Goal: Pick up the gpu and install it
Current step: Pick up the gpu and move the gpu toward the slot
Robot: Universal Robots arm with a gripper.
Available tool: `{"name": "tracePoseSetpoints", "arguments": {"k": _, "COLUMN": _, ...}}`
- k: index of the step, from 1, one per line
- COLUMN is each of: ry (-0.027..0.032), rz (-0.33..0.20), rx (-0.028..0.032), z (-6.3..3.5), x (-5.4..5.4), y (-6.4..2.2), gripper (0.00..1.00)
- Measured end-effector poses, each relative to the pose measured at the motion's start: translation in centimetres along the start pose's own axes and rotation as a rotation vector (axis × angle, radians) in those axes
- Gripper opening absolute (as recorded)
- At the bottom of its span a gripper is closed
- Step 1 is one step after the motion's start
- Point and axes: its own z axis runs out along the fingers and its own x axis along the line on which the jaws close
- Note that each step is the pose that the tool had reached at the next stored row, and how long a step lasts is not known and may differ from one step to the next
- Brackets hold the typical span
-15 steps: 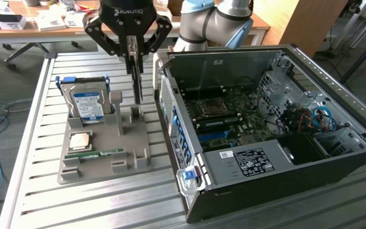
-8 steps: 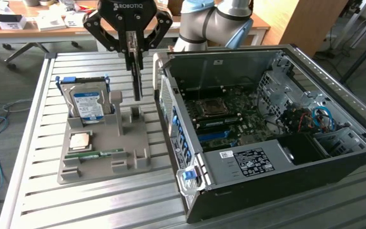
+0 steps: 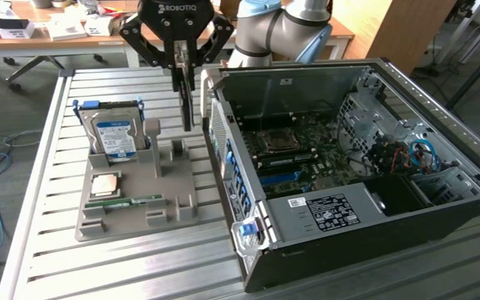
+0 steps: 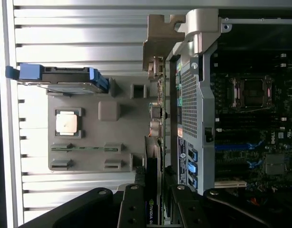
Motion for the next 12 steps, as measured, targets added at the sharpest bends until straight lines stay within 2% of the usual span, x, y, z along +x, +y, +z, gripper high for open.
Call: {"name": "tracePoseSetpoints", "arguments": {"k": 12, "ry": 0.0000, "rz": 0.000, "rx": -0.0004, "z": 0.21, "x": -5.2, "y": 0.24, "gripper": 0.26}}
